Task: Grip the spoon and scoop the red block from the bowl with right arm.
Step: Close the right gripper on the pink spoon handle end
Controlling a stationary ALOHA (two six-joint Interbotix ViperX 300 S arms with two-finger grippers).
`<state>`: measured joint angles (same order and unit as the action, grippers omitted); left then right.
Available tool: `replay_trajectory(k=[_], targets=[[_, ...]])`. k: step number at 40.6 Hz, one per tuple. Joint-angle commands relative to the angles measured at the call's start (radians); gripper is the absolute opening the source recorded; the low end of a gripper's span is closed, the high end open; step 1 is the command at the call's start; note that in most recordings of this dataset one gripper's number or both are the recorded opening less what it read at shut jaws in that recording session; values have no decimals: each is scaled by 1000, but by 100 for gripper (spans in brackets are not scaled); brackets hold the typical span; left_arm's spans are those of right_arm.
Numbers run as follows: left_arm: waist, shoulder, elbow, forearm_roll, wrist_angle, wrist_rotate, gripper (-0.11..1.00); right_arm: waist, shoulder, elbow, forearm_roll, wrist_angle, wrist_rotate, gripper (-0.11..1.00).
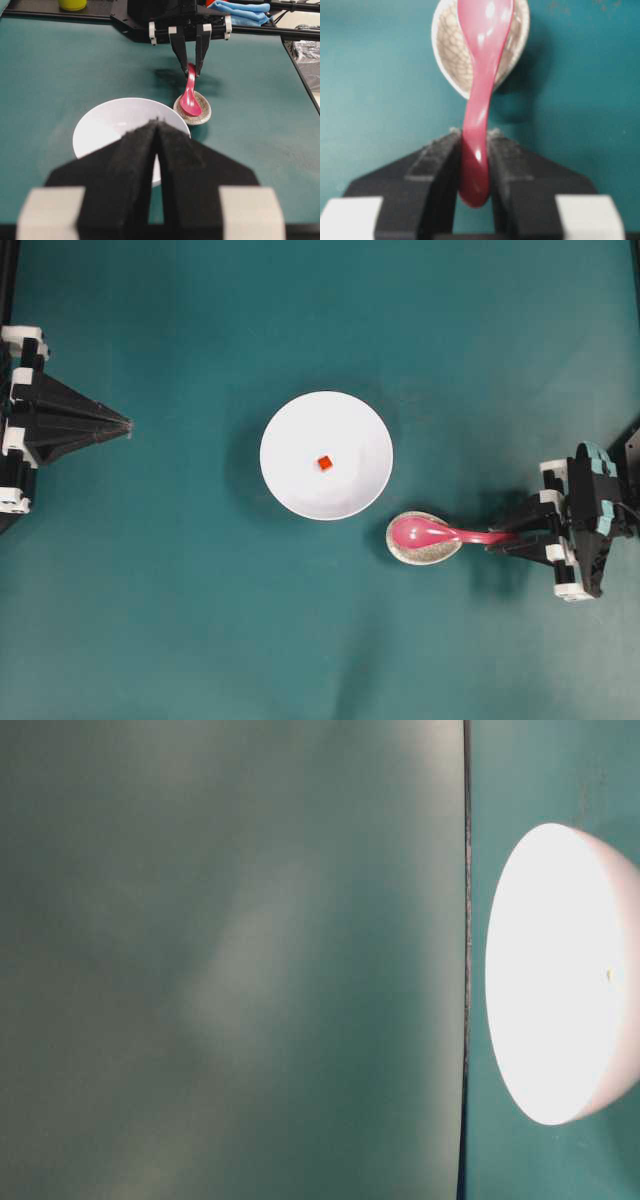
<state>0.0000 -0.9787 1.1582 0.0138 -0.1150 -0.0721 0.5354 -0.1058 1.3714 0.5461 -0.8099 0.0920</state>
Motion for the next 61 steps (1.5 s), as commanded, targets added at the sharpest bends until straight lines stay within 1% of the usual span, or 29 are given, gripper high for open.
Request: replay_trajectory(k=[1, 8, 14, 19, 33, 36, 40, 44, 49, 51, 55, 58, 61], targets=[[0, 8, -28, 2, -5, 2, 0, 5, -31, -11, 2, 5, -2, 23], [0, 8, -28, 0, -5, 2, 0, 6, -75, -25, 2, 64, -5, 23], [0, 8, -28, 2, -5, 2, 0, 5, -97, -37, 2, 172, -5, 23], [0, 8, -28, 2, -5, 2, 0, 0, -101, -48, 2, 229, -5, 23], [0, 8, -28, 2, -5, 2, 0, -54, -103, -49, 2, 238, -5, 23], [0, 8, -28, 2, -5, 2, 0, -55, -101, -54, 2, 242, -5, 30], [0, 8, -28, 0, -5, 2, 0, -55, -103, -60, 2, 249, -5, 43], [0, 8, -28, 2, -3, 2, 0, -57, -103, -64, 2, 250, -9, 51], [0, 8, -28, 2, -5, 2, 0, -57, -104, -66, -2, 232, -25, 52], [0, 8, -28, 2, -3, 2, 0, -57, -103, -61, -5, 202, -35, 52], [0, 8, -28, 2, -2, 2, 0, -52, -103, -41, -3, 101, -54, 52], [0, 8, -28, 2, -2, 2, 0, -43, -101, -17, 12, 31, -52, 52], [0, 8, -28, 2, 3, 2, 0, -17, -98, 2, 49, -26, -52, 52]])
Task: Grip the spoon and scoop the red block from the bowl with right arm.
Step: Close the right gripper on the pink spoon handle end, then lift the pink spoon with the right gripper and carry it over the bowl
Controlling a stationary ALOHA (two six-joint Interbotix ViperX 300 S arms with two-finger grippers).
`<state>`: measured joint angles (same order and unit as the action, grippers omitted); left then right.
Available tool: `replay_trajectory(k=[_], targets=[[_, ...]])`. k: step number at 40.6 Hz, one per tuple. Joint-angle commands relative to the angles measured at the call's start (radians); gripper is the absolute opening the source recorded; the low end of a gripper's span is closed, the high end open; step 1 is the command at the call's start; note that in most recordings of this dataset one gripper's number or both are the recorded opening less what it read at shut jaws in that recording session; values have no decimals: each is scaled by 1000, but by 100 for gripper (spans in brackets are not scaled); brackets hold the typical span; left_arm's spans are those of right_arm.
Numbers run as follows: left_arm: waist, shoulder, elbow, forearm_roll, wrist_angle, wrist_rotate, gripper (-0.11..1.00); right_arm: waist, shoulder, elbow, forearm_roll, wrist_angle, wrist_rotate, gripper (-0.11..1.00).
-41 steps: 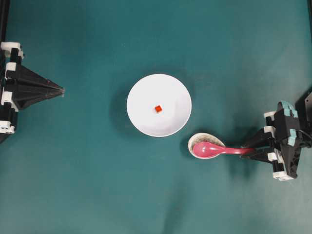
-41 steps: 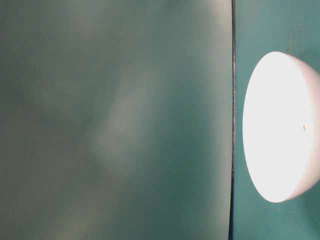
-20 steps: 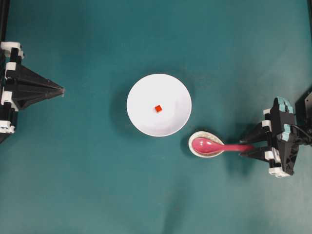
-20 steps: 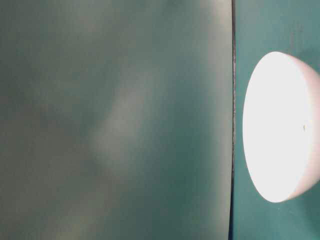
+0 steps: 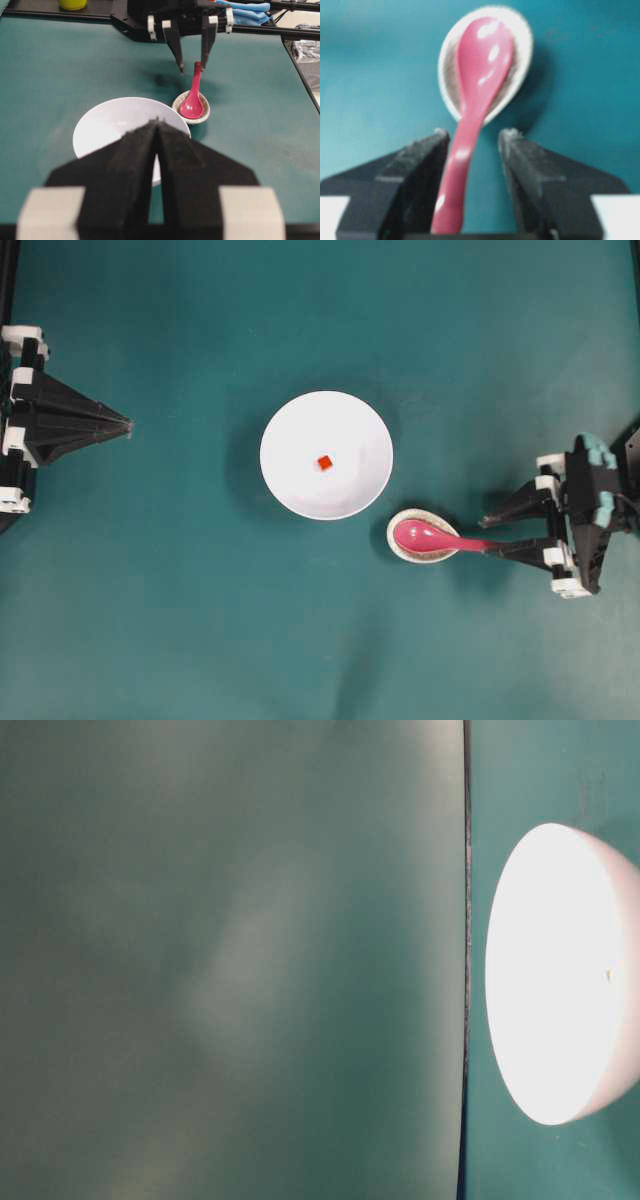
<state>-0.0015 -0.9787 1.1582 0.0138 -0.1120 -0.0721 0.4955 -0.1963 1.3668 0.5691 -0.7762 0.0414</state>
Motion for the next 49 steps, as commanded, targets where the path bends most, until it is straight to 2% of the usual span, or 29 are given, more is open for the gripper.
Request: replay_trajectory(k=[1, 7, 17, 22, 34, 49], targets=[[2, 8, -28, 0, 3, 2, 0, 38, -3, 12, 41, -81, -2, 52], [2, 8, -28, 0, 26, -12, 0, 120, 40, 12, 126, -138, -2, 52], [2, 8, -26, 0, 64, -38, 0, 278, 201, -66, 325, -201, -2, 52], [2, 8, -26, 0, 66, -38, 0, 310, 259, -86, 388, -233, -2, 52], [2, 8, -25, 2, 67, -37, 0, 313, 318, -80, 399, -308, -3, 51], [2, 8, -25, 2, 67, -37, 0, 313, 318, -74, 397, -311, -8, 42]])
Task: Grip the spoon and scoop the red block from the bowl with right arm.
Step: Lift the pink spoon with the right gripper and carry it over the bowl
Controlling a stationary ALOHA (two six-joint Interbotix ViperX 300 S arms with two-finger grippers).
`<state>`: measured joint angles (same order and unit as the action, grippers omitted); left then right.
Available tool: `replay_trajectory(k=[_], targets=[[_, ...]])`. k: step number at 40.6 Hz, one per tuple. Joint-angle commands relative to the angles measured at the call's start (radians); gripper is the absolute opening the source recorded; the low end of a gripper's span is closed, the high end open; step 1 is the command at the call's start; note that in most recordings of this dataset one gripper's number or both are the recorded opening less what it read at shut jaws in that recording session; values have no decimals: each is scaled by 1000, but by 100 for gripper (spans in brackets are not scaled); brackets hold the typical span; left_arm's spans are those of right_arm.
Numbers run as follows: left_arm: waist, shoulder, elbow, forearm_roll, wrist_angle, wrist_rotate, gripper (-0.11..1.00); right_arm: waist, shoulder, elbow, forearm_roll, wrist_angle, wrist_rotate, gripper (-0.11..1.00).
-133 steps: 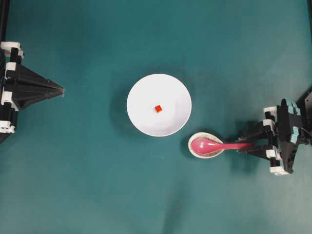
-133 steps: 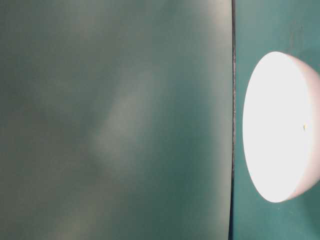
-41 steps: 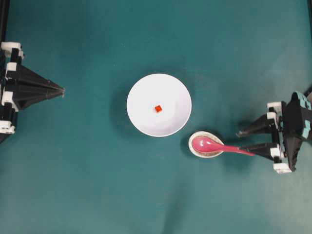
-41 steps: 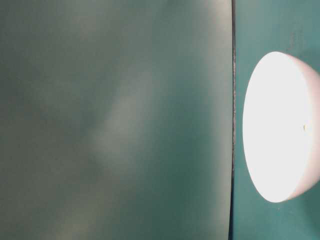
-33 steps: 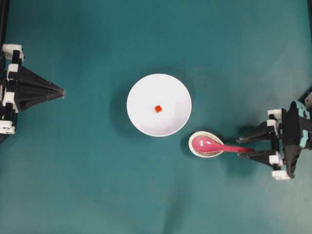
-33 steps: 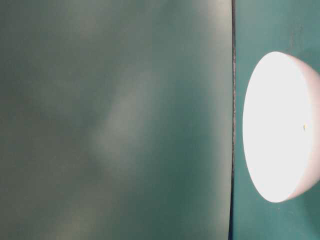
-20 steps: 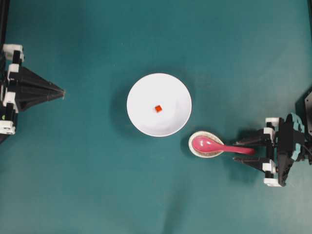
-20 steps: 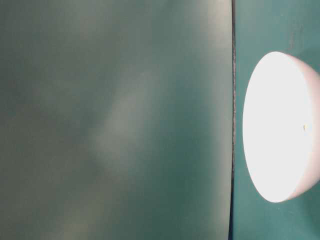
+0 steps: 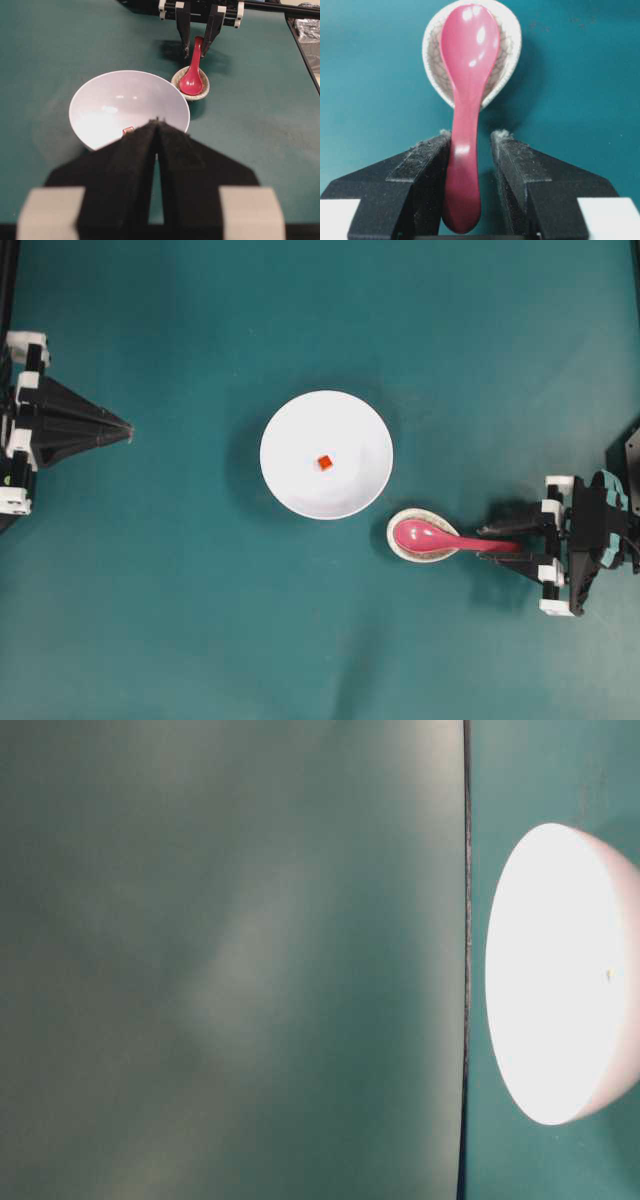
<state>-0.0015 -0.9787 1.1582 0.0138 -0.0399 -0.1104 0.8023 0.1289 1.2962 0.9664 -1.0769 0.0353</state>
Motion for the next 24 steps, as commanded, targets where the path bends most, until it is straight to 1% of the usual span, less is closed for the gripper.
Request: replay_trajectory(k=[1, 7, 15, 19, 24], targets=[[2, 8, -25, 0, -5, 2, 0, 6, -8, -3, 0, -11, -2, 42], [2, 8, -25, 2, -5, 2, 0, 6, -9, -3, 0, -12, -9, 38], [2, 8, -25, 2, -5, 2, 0, 6, -9, -9, 0, -21, -43, 23], [2, 8, -25, 2, -5, 2, 0, 6, -28, -17, 0, -34, -57, 22], [2, 8, -28, 2, -14, 2, 0, -6, -118, -41, 0, -75, -87, 22]])
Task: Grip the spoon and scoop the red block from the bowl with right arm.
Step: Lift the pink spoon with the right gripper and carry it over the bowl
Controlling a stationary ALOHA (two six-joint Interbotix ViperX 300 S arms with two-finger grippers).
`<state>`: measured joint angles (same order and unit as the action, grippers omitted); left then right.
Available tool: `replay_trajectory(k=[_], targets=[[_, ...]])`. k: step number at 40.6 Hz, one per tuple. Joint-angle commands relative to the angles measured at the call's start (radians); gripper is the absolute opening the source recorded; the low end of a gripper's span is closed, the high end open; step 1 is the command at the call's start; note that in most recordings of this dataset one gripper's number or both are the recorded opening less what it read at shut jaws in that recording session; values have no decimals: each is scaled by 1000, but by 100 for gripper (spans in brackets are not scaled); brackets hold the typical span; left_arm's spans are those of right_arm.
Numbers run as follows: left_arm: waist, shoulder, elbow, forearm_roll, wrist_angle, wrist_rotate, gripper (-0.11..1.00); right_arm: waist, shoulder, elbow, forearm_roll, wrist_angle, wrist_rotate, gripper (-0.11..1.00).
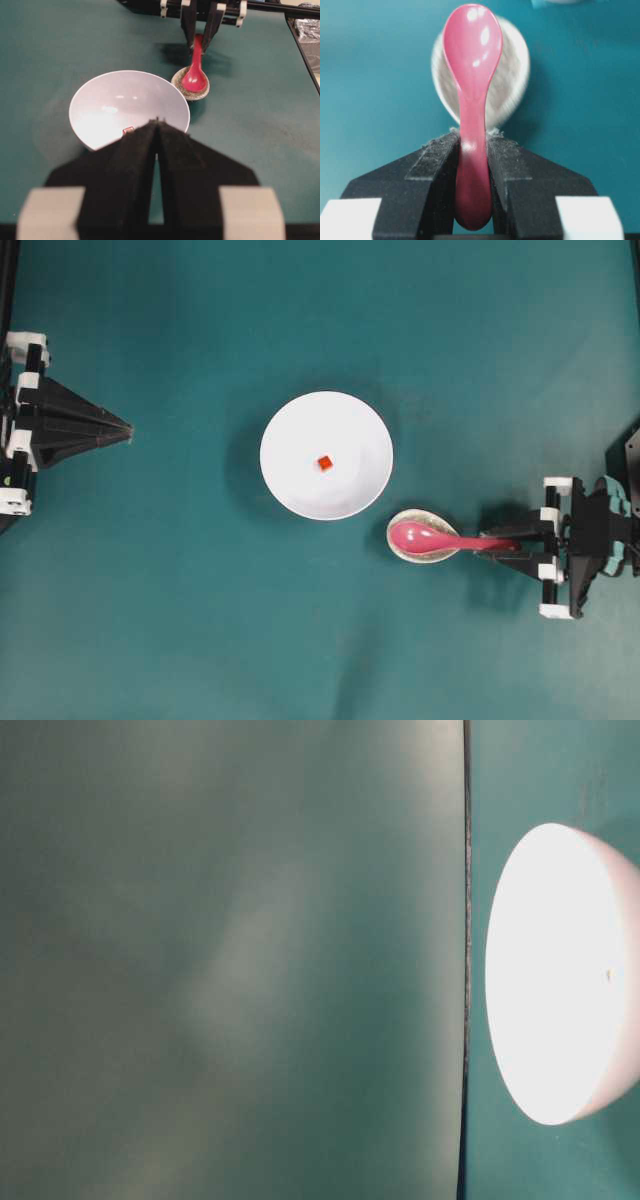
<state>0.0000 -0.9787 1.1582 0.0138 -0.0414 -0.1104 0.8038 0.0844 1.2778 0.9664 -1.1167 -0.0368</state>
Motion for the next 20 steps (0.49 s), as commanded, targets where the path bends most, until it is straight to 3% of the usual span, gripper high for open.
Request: replay_trajectory(k=[1, 5, 11, 16, 20], targets=[[0, 6, -29, 2, -18, 3, 0, -14, -94, -29, 0, -37, -26, 22], [0, 5, -29, 2, -46, 5, 0, -54, -210, -60, -2, -35, -106, 22], [0, 3, -28, 2, -55, 8, 0, -132, -396, -124, -3, 57, -316, 22], [0, 6, -28, 2, -55, 11, 0, -253, -543, -199, -2, 301, -482, 22], [0, 8, -28, 2, -55, 14, 0, -393, -629, -264, 0, 568, -545, 22]])
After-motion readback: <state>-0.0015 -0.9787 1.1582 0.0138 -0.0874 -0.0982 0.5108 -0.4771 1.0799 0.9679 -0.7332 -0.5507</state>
